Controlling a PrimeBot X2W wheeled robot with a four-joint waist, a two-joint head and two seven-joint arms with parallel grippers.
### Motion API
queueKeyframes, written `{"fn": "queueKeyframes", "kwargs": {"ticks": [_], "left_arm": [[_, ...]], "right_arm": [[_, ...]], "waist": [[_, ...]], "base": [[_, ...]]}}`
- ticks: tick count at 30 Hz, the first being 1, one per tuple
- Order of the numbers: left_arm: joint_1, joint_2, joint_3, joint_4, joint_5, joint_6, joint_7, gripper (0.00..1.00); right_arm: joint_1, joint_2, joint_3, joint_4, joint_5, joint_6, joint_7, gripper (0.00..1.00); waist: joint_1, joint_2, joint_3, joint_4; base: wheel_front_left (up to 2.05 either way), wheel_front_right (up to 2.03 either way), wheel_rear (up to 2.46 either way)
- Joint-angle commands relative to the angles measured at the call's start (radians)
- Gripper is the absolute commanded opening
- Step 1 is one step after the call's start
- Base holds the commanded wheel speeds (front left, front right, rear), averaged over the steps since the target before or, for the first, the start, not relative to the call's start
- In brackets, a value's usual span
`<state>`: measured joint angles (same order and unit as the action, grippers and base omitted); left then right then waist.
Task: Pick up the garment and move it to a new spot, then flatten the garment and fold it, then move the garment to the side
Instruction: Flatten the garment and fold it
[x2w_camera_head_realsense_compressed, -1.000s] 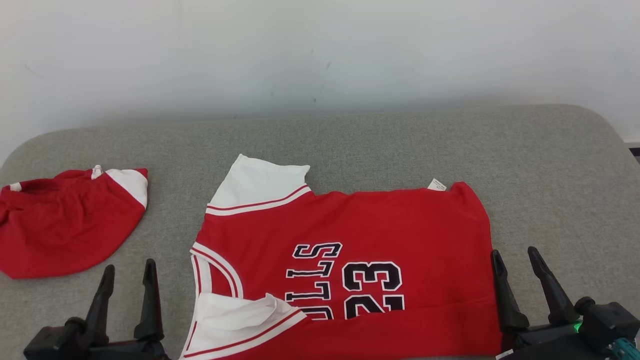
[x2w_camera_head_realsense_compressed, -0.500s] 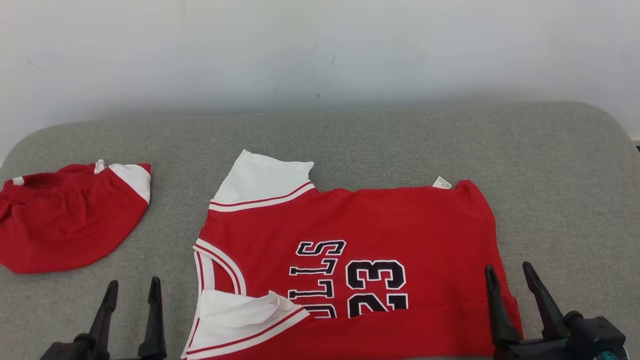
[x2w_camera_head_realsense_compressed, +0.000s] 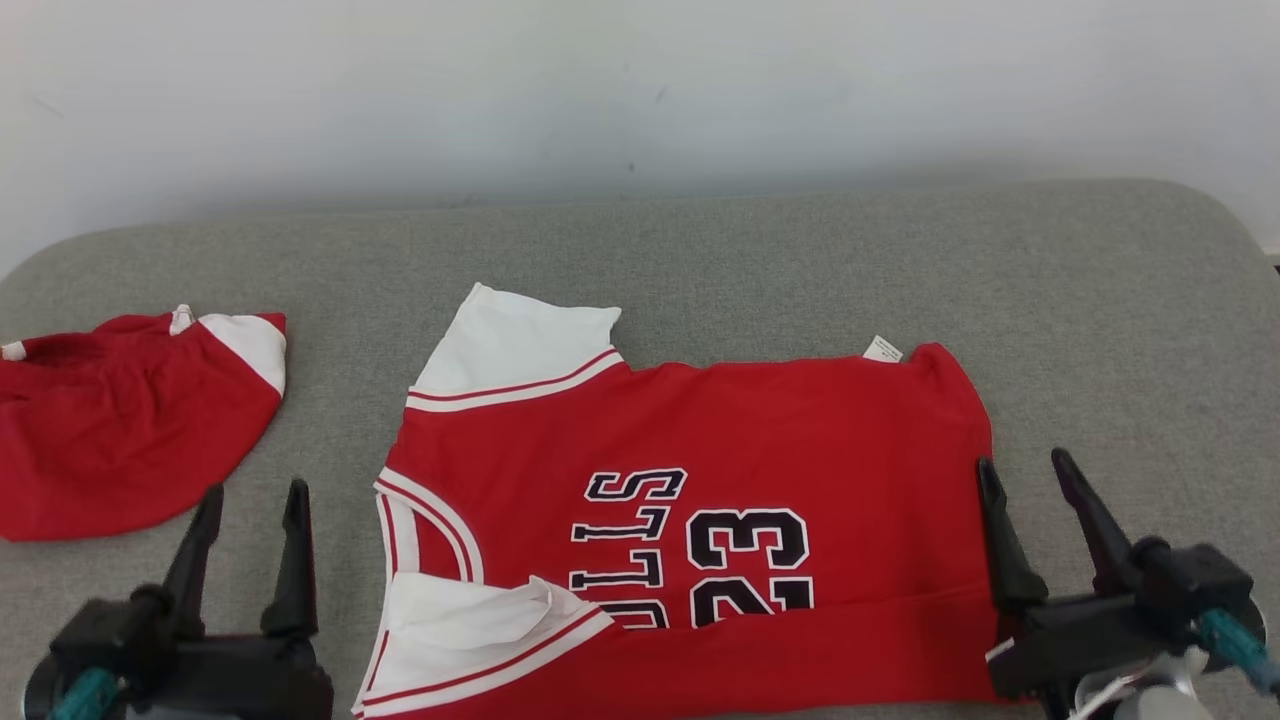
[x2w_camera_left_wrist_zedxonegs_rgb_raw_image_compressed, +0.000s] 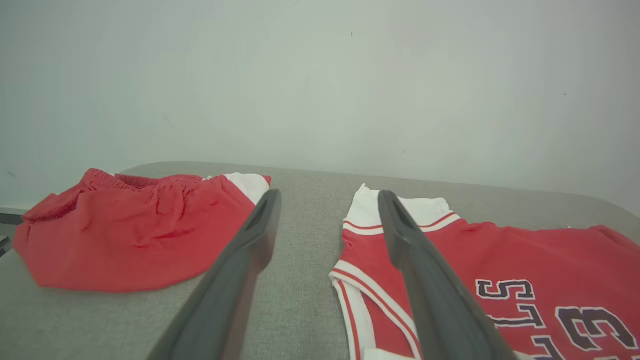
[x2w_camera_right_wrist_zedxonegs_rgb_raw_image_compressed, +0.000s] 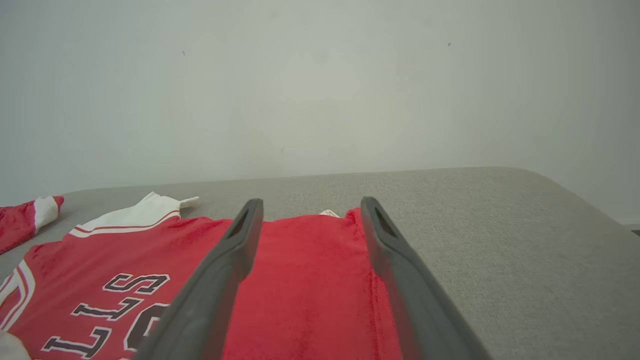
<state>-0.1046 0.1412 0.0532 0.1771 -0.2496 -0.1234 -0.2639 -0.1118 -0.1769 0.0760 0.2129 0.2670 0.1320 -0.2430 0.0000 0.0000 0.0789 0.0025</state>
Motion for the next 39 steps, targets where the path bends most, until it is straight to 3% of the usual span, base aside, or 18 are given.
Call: {"fn": "queueKeyframes", "kwargs": {"ticks": [1,7,13,21,31,39], "left_arm": [[-0.035,0.017,-0.008,0.012,-0.010,-0.003,-0.001,1.00],[-0.278,0.108,-0.099,0.085,-0.076,-0.006,0.051,1.00],[-0.526,0.222,-0.261,0.165,-0.186,-0.006,0.142,1.00],[-0.796,0.302,-0.467,0.338,-0.341,-0.006,0.225,1.00],[-0.946,0.320,-0.642,0.504,-0.477,-0.006,0.293,1.00],[-1.013,0.330,-0.712,0.633,-0.563,-0.006,0.294,1.00]], "right_arm": [[-0.031,-0.013,-0.001,0.013,0.013,-0.003,0.017,1.00],[-0.225,-0.068,0.008,0.089,0.039,-0.003,0.153,1.00],[-0.419,-0.100,0.031,0.171,0.056,-0.003,0.278,1.00],[-0.610,-0.102,0.103,0.311,0.082,-0.003,0.352,1.00],[-0.730,-0.086,0.230,0.434,0.148,-0.003,0.396,1.00],[-0.800,-0.076,0.315,0.479,0.212,-0.003,0.394,1.00]], "waist": [[0.0000,0.0000,0.021,-0.012],[0.0000,0.0000,0.107,-0.035],[0.0000,0.0000,0.228,-0.057],[0.0000,0.0000,0.356,-0.078],[0.0000,0.0000,0.393,-0.104],[0.0000,0.0000,0.417,-0.137]], "base": [[0.00,0.00,0.00],[0.00,0.00,0.00],[0.00,0.00,0.00],[0.00,0.00,0.00],[0.00,0.00,0.00],[0.00,0.00,0.00]]}}
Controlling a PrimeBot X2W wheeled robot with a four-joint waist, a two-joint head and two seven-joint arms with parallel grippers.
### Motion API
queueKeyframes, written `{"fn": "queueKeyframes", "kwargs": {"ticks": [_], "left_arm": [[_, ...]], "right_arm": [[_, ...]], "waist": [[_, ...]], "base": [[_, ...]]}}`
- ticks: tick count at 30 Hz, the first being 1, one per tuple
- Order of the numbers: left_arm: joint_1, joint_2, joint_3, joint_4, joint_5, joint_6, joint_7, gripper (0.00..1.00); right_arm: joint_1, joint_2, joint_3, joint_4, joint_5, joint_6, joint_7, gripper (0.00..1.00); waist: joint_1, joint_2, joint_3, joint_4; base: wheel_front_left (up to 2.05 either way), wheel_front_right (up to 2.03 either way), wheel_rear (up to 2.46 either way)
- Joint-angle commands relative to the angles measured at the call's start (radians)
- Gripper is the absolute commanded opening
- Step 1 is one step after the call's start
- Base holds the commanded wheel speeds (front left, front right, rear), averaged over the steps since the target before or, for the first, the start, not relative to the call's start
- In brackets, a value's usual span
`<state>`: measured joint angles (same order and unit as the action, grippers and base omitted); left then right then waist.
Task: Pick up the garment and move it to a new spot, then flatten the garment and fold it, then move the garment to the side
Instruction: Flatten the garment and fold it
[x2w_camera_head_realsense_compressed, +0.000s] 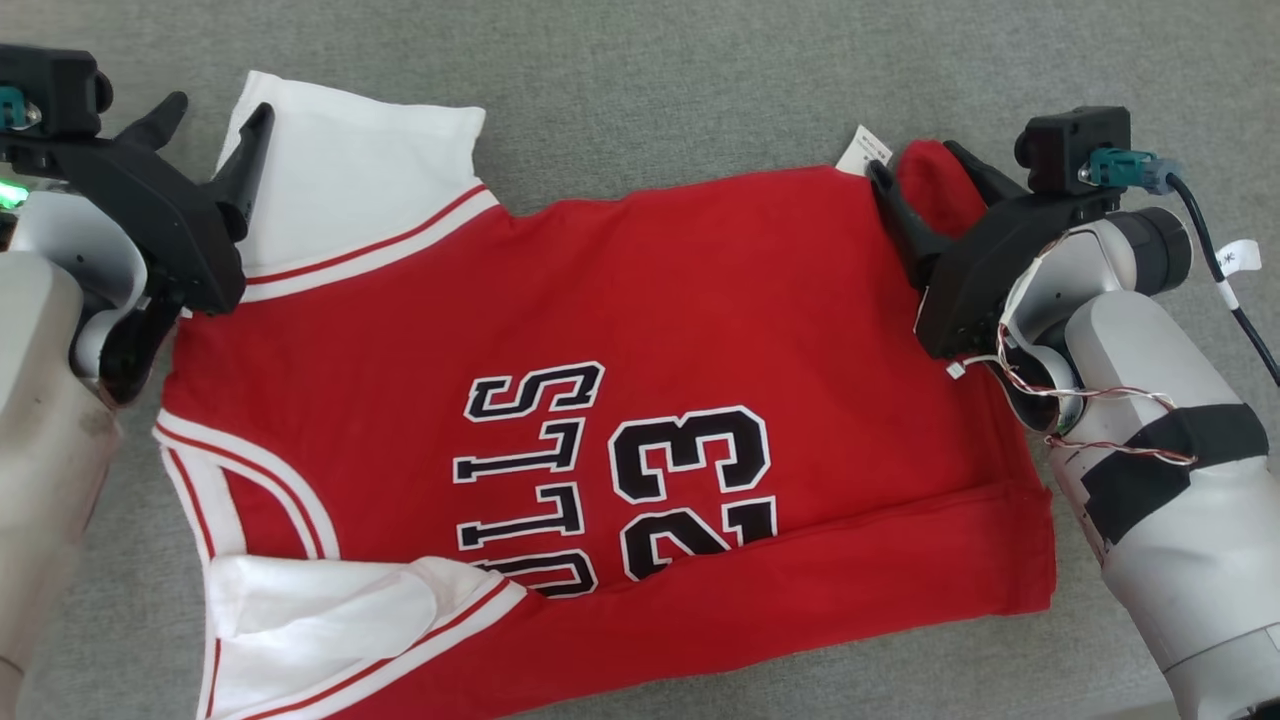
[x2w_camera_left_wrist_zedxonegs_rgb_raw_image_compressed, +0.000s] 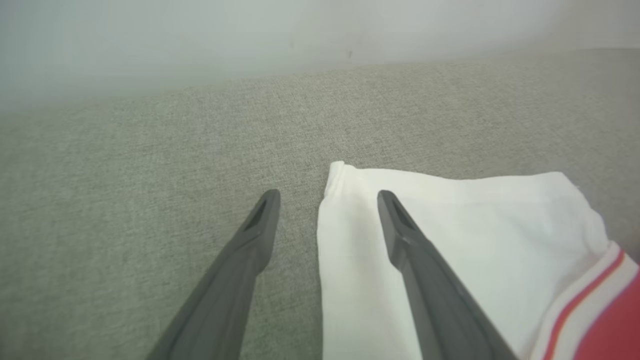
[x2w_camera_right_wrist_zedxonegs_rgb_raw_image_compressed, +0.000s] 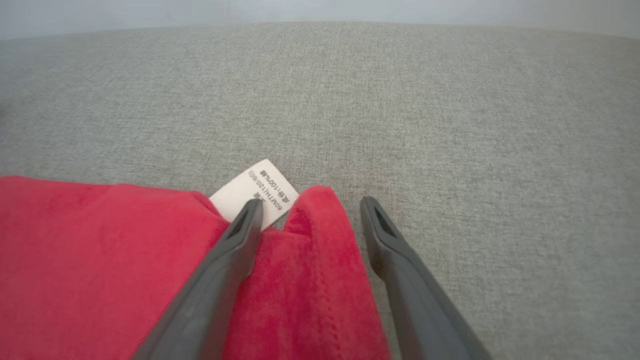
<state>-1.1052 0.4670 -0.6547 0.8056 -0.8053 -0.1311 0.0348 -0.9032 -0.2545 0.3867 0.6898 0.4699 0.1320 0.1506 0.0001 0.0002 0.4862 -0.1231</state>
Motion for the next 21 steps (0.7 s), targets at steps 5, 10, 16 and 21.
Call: {"fn": "queueKeyframes", "kwargs": {"ticks": [5,10,16,21], "left_arm": [[-0.047,-0.002,-0.052,0.044,-0.040,0.001,-0.011,1.00],[-0.073,-0.013,-0.095,0.095,-0.071,0.001,0.001,0.93],[-0.098,-0.016,-0.129,0.115,-0.106,0.001,-0.054,0.00],[-0.097,-0.011,-0.129,0.111,-0.160,0.001,-0.135,0.00]], "right_arm": [[-0.033,-0.003,0.046,0.013,0.053,-0.003,0.002,1.00],[-0.049,-0.003,0.081,0.014,0.096,-0.003,0.006,0.49],[-0.064,-0.019,0.094,0.011,0.146,-0.003,-0.030,0.00],[-0.053,-0.022,0.058,0.028,0.203,-0.003,-0.104,0.00]], "waist": [[-0.0001,-0.0002,0.024,-0.024],[-0.0001,-0.0002,0.033,-0.032],[-0.0001,-0.0002,0.016,-0.017],[-0.0001,-0.0002,-0.031,0.009]], "base": [[0.00,0.00,0.00],[0.00,0.00,0.00],[0.00,0.00,0.00],[0.00,0.00,0.00]]}}
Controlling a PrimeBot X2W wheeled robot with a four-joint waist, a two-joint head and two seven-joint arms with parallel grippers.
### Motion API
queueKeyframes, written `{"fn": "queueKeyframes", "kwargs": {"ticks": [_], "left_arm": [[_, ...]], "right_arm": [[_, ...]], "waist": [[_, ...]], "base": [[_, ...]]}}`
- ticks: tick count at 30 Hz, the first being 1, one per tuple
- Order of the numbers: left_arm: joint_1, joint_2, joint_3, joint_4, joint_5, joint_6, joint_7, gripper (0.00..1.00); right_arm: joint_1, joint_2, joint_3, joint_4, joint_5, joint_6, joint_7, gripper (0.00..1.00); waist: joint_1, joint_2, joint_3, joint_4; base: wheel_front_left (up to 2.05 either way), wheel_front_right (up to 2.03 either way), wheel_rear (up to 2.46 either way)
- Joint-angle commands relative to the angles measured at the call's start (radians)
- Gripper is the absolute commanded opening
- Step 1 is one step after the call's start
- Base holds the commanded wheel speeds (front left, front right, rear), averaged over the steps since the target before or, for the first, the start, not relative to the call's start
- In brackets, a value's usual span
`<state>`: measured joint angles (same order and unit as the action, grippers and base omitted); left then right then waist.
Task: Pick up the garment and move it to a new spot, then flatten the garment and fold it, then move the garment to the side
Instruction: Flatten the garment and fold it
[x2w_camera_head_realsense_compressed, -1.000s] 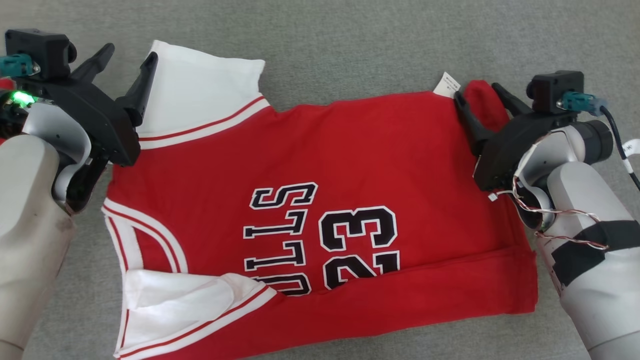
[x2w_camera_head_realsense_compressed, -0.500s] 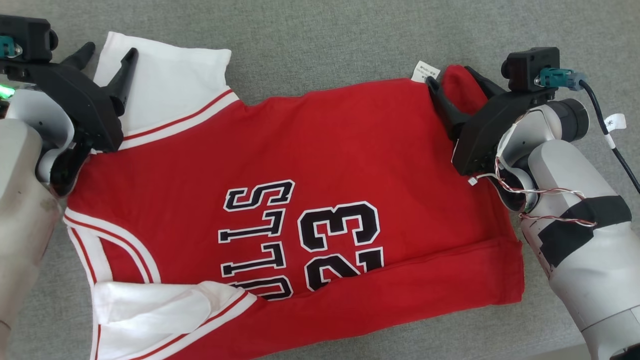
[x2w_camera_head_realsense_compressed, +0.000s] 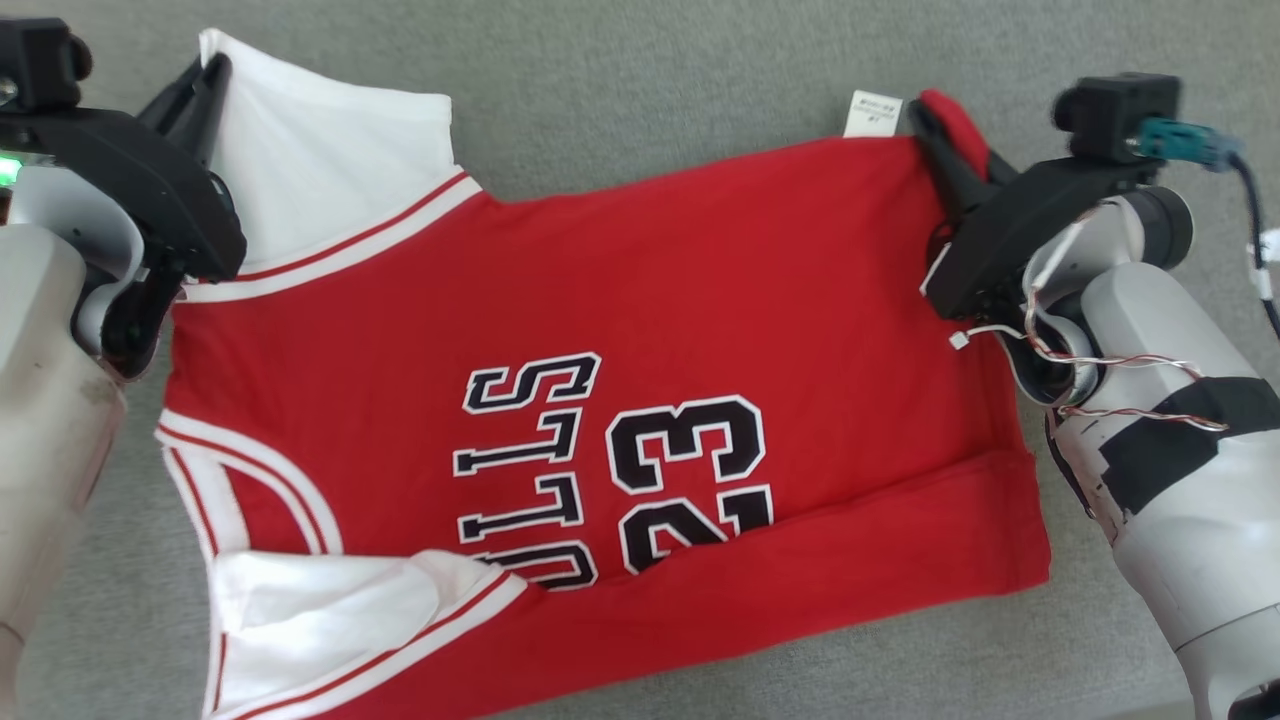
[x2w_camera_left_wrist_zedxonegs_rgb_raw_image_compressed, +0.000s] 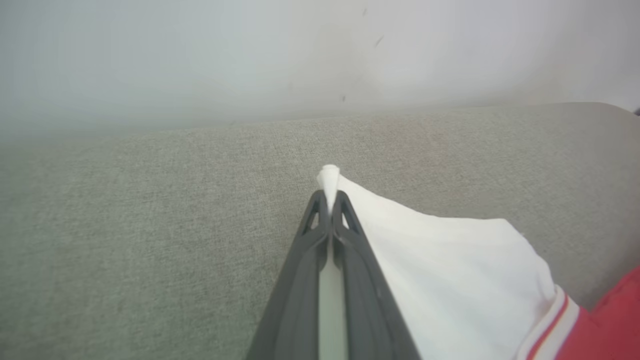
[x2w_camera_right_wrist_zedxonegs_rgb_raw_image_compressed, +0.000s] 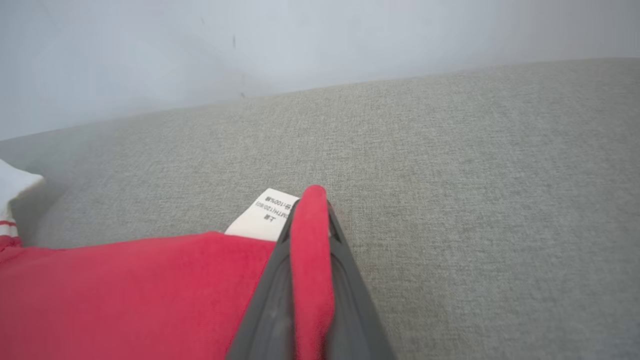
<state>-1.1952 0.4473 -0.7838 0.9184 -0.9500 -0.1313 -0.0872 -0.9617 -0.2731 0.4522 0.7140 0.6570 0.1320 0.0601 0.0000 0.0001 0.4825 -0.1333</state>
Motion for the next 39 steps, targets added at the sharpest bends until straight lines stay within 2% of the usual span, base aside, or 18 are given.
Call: {"fn": "queueKeyframes", "kwargs": {"ticks": [1,8,18,20,23,28,31,39], "left_arm": [[-0.007,0.009,0.000,-0.002,-0.016,0.002,-0.013,0.00],[0.056,0.039,-0.031,-0.088,-0.087,0.002,-0.100,0.00],[0.225,0.101,-0.031,-0.309,-0.130,0.002,-0.171,0.00],[0.285,0.104,-0.014,-0.360,-0.125,0.011,-0.176,0.00],[0.384,0.112,0.039,-0.461,-0.105,0.047,-0.178,0.00],[0.614,0.086,0.167,-0.668,-0.029,0.122,-0.177,0.00],[0.748,0.059,0.222,-0.757,0.024,0.156,-0.178,0.00],[0.985,-0.027,0.316,-0.859,0.110,0.164,-0.178,0.00]], "right_arm": [[0.006,-0.003,-0.008,0.004,0.016,-0.003,-0.013,0.00],[0.058,-0.016,-0.060,0.038,0.090,-0.003,-0.105,0.00],[0.141,-0.041,0.006,0.059,0.036,-0.003,-0.215,0.00],[0.167,-0.047,0.014,0.061,0.024,-0.003,-0.246,0.00],[0.210,-0.056,0.013,0.053,0.006,-0.003,-0.285,0.00],[0.306,-0.069,-0.030,0.003,-0.044,-0.003,-0.322,0.00],[0.373,-0.060,-0.099,-0.070,-0.077,-0.003,-0.326,0.00],[0.630,0.015,-0.289,-0.301,-0.200,-0.003,-0.326,0.00]], "waist": [[0.0000,-0.0001,-0.027,0.019],[0.0000,-0.0001,-0.103,0.063],[0.0000,-0.0001,-0.167,0.086],[0.0000,-0.0001,-0.181,0.092],[0.0000,-0.0001,-0.200,0.100],[0.0000,-0.0001,-0.217,0.113],[0.0000,-0.0001,-0.223,0.118],[0.0000,-0.0001,-0.239,0.130]], "base": [[0.00,0.00,0.00],[0.00,0.00,0.00],[0.00,0.00,0.00],[0.00,0.00,0.00],[0.00,0.00,0.00],[0.00,0.00,0.00],[0.00,0.00,0.00],[0.00,0.00,0.00]]}}
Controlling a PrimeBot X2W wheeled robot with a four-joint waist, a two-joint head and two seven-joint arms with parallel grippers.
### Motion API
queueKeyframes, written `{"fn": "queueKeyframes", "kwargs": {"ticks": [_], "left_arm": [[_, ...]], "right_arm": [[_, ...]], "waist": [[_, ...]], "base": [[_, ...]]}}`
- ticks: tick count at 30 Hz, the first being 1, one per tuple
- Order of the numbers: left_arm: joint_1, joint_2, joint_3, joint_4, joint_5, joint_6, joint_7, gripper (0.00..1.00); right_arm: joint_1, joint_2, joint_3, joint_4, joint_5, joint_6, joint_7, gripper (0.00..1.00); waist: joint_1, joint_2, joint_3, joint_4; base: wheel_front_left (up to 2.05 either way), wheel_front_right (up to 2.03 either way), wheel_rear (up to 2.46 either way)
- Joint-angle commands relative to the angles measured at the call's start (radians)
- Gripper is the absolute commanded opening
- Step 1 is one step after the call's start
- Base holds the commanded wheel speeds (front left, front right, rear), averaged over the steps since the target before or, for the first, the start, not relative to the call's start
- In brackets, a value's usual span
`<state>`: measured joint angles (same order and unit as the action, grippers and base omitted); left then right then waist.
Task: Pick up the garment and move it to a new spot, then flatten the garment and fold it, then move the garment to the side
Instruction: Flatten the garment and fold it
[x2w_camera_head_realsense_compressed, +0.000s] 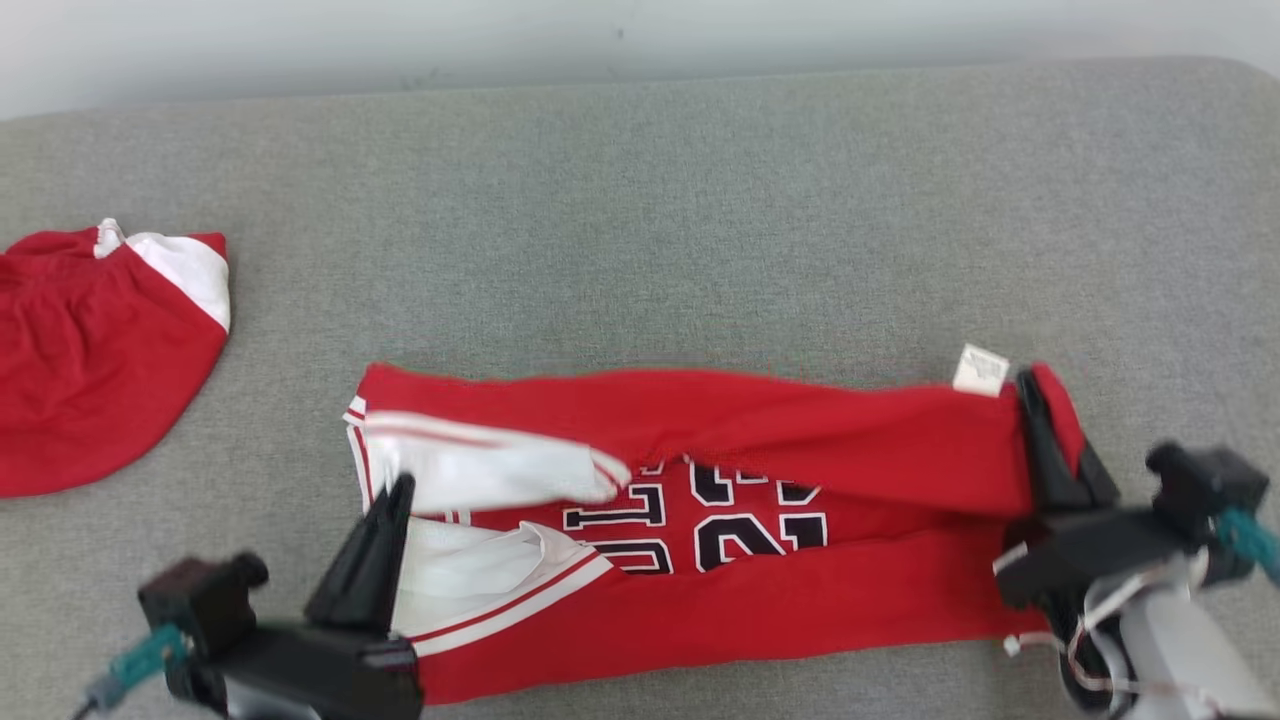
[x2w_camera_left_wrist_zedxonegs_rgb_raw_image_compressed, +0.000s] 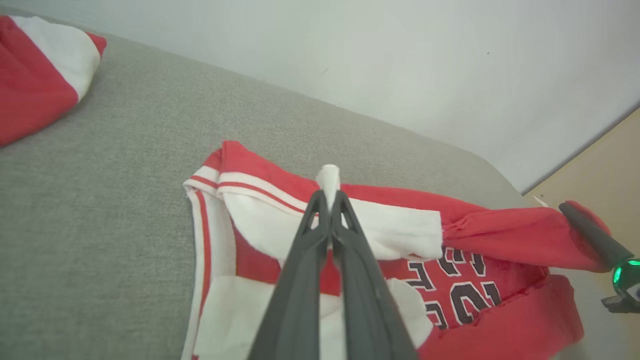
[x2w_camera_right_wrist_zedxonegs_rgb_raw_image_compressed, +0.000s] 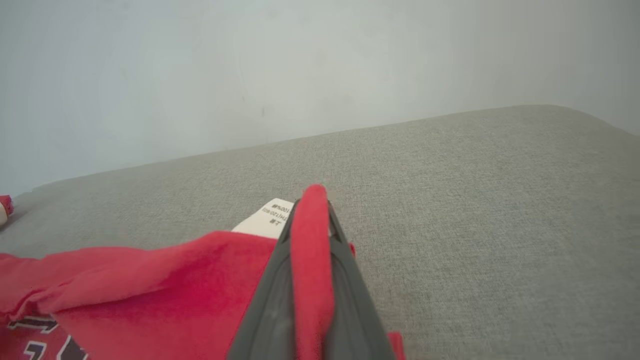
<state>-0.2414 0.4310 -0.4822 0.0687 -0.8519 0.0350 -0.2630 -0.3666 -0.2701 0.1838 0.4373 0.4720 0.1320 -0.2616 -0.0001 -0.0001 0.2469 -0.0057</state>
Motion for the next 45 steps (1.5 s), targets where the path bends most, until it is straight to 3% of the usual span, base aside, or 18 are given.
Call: {"fn": "queueKeyframes", "kwargs": {"ticks": [1,5,7,8,9,18,27,32,39,40,41,42,43,45], "left_arm": [[0.052,-0.022,0.028,-0.013,0.017,-0.006,-0.002,0.00],[0.106,-0.054,0.068,-0.021,0.033,-0.010,-0.002,0.00],[0.132,-0.072,0.088,-0.018,0.045,-0.017,-0.002,0.00],[0.140,-0.079,0.096,-0.016,0.055,-0.020,-0.002,0.42],[0.148,-0.087,0.103,-0.012,0.064,-0.026,-0.002,1.00],[0.179,-0.182,0.260,-0.026,0.169,-0.072,-0.001,1.00],[0.201,-0.295,0.485,-0.061,0.455,-0.105,-0.001,1.00],[0.206,-0.346,0.574,-0.054,0.536,-0.131,-0.001,1.00],[0.195,-0.371,0.633,-0.021,0.614,-0.149,-0.001,1.00],[0.192,-0.372,0.639,-0.014,0.619,-0.153,-0.001,1.00],[0.189,-0.374,0.645,-0.008,0.625,-0.156,-0.001,1.00],[0.188,-0.376,0.649,-0.004,0.628,-0.156,-0.001,1.00],[0.189,-0.377,0.651,-0.001,0.632,-0.157,-0.001,1.00],[0.194,-0.378,0.654,0.005,0.639,-0.161,-0.001,1.00]], "right_arm": [[0.065,0.025,-0.037,-0.040,-0.022,-0.003,-0.004,0.00],[0.118,0.048,-0.072,-0.094,-0.042,-0.003,-0.004,0.02],[0.149,0.062,-0.086,-0.112,-0.044,-0.003,-0.004,0.75],[0.158,0.067,-0.092,-0.120,-0.044,-0.003,-0.004,1.00],[0.165,0.069,-0.095,-0.127,-0.046,-0.003,-0.004,1.00],[0.197,0.066,-0.133,-0.170,-0.028,-0.003,-0.003,1.00],[0.160,0.047,-0.122,-0.016,-0.005,-0.003,0.056,1.00],[0.117,0.050,-0.100,0.093,0.005,-0.003,0.063,1.00],[0.063,0.056,-0.049,0.250,0.029,-0.003,0.091,1.00],[0.059,0.059,-0.037,0.267,0.037,-0.003,0.097,0.59],[0.057,0.062,-0.023,0.281,0.047,-0.003,0.102,0.40],[0.054,0.063,-0.010,0.288,0.060,-0.003,0.100,0.05],[0.051,0.061,0.000,0.293,0.070,-0.003,0.095,0.00],[0.043,0.052,0.016,0.301,0.088,-0.003,0.084,0.00]], "waist": [[0.0001,0.0001,-0.005,0.003],[0.0001,0.0001,-0.010,0.000],[0.0001,0.0001,-0.015,-0.001],[0.0001,0.0001,-0.018,0.000],[0.0001,0.0001,-0.021,-0.001],[0.0001,0.0001,-0.048,-0.002],[0.0001,0.0001,-0.060,0.009],[0.0001,0.0001,-0.058,0.015],[0.0001,0.0001,-0.055,0.025],[0.0001,0.0001,-0.055,0.026],[0.0001,0.0001,-0.057,0.027],[0.0001,0.0001,-0.058,0.027],[0.0001,0.0001,-0.059,0.026],[0.0001,0.0001,-0.064,0.024]], "base": [[0.00,0.00,0.00],[0.00,0.00,0.00],[0.00,0.00,0.00],[0.00,0.00,0.00],[0.00,0.00,0.00],[0.00,0.00,0.00],[0.00,0.00,0.00],[0.00,0.00,0.00],[0.00,0.00,0.00],[0.00,0.00,0.00],[0.00,0.00,0.00],[0.00,0.00,0.00],[0.00,0.00,0.00],[0.00,0.00,0.00]]}}
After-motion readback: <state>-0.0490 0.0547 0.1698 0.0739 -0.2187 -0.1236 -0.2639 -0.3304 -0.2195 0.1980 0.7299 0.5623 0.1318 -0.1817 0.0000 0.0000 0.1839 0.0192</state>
